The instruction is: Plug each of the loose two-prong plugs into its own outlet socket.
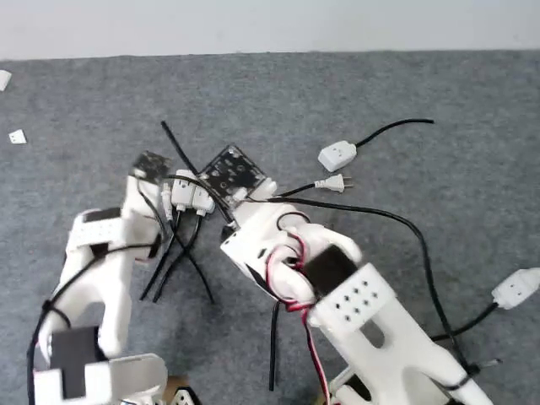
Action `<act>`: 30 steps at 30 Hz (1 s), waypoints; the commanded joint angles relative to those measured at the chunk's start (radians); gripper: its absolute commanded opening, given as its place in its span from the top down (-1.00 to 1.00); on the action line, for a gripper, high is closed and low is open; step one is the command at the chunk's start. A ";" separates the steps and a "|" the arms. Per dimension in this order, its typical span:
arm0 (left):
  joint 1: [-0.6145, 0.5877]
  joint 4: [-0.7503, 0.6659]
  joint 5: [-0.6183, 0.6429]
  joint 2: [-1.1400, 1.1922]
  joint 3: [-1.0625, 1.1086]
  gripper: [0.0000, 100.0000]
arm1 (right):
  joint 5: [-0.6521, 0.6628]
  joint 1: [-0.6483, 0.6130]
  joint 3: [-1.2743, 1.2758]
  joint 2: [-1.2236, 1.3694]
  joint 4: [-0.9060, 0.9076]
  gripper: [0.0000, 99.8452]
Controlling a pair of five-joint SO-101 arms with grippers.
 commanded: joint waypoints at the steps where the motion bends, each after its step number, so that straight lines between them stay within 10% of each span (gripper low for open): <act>1: 0.031 -0.075 -0.026 -0.112 0.056 0.98 | 0.005 -0.012 -0.018 0.008 -0.048 0.98; 30: 0.121 -0.094 -0.298 -0.313 0.263 0.98 | -0.028 -0.059 0.018 0.229 -0.252 0.98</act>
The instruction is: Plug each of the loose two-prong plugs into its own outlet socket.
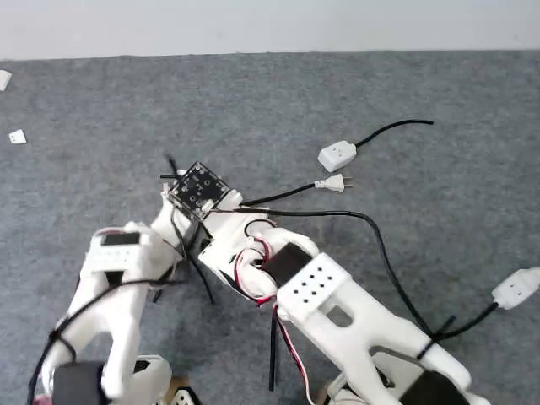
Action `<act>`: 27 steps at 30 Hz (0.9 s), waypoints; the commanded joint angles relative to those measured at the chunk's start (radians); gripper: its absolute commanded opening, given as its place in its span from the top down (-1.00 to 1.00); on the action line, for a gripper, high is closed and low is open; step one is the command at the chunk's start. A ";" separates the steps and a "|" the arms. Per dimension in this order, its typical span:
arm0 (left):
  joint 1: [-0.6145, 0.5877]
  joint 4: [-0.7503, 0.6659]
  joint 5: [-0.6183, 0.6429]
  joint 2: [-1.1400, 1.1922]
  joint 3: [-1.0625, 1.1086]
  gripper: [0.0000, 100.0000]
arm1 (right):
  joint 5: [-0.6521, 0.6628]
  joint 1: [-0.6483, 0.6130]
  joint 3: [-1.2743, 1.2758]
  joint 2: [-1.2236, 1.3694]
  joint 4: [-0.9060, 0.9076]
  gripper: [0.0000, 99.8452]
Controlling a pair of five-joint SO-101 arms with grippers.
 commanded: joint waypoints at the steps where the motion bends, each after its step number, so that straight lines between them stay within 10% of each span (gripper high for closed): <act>1: 0.014 -0.054 -0.021 -0.127 0.054 0.98 | -0.012 0.018 -0.063 0.004 -0.010 0.98; 14: -0.038 -0.402 0.339 -0.138 0.127 0.97 | -0.325 0.228 -0.061 0.013 -0.010 0.98; 27: -0.051 -0.493 0.465 -0.146 0.163 0.97 | -0.253 0.334 -0.049 0.015 0.044 0.98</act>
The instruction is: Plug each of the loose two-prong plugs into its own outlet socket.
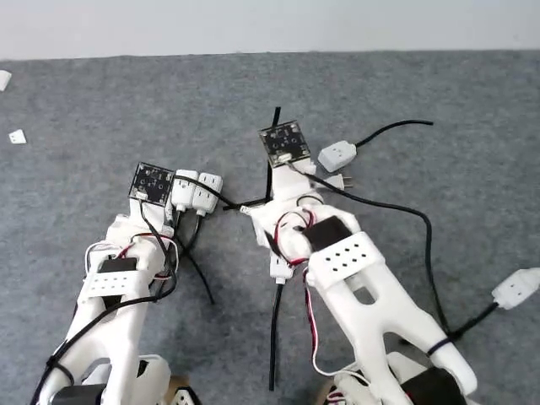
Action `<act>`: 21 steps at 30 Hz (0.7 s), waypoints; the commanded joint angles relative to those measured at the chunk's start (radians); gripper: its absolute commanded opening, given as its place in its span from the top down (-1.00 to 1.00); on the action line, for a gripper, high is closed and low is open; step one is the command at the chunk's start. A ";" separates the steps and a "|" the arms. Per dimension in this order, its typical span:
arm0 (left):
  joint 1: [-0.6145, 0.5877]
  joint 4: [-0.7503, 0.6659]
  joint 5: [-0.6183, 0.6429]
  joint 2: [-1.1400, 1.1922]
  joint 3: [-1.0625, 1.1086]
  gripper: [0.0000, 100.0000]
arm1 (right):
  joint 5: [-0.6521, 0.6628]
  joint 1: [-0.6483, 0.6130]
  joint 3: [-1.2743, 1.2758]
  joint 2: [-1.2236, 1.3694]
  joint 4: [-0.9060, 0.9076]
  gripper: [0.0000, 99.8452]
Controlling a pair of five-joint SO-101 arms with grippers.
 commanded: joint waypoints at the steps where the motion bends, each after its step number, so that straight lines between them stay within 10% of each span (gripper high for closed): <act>1: -0.023 -0.032 0.009 -0.031 -0.008 0.97 | 0.018 0.047 -0.046 -0.001 0.018 0.98; 21: -0.031 -0.034 0.009 -0.031 -0.008 0.97 | 0.083 0.090 0.061 -0.004 0.019 0.98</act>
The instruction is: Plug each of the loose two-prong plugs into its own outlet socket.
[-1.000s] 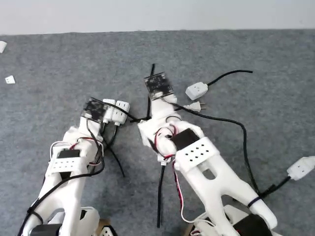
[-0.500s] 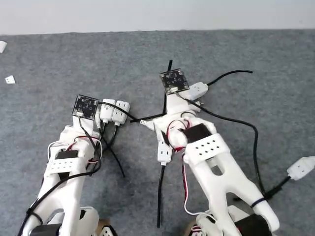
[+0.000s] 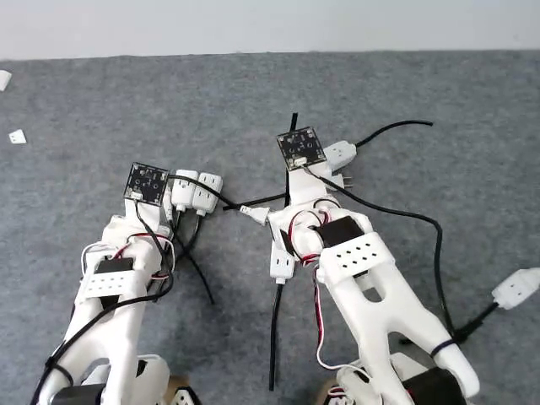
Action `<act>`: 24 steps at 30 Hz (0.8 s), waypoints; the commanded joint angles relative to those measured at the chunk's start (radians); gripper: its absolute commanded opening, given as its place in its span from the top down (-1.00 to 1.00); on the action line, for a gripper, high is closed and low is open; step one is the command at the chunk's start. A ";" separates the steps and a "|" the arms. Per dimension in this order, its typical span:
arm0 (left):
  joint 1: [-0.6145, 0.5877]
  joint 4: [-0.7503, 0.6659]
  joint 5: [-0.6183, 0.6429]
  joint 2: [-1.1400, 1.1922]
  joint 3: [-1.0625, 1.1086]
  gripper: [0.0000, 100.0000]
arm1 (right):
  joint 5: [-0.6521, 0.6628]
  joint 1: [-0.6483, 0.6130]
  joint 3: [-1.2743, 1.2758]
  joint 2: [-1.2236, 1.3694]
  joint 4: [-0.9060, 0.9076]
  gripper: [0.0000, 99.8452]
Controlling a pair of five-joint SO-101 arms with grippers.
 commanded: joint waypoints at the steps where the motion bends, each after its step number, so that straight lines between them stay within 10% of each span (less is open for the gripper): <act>1: -0.006 -0.034 0.009 -0.031 -0.010 0.97 | 0.015 0.013 0.003 -0.004 -0.004 0.98; 24: -0.008 -0.034 0.008 -0.031 -0.010 0.97 | 0.064 0.005 0.172 -0.012 -0.127 0.98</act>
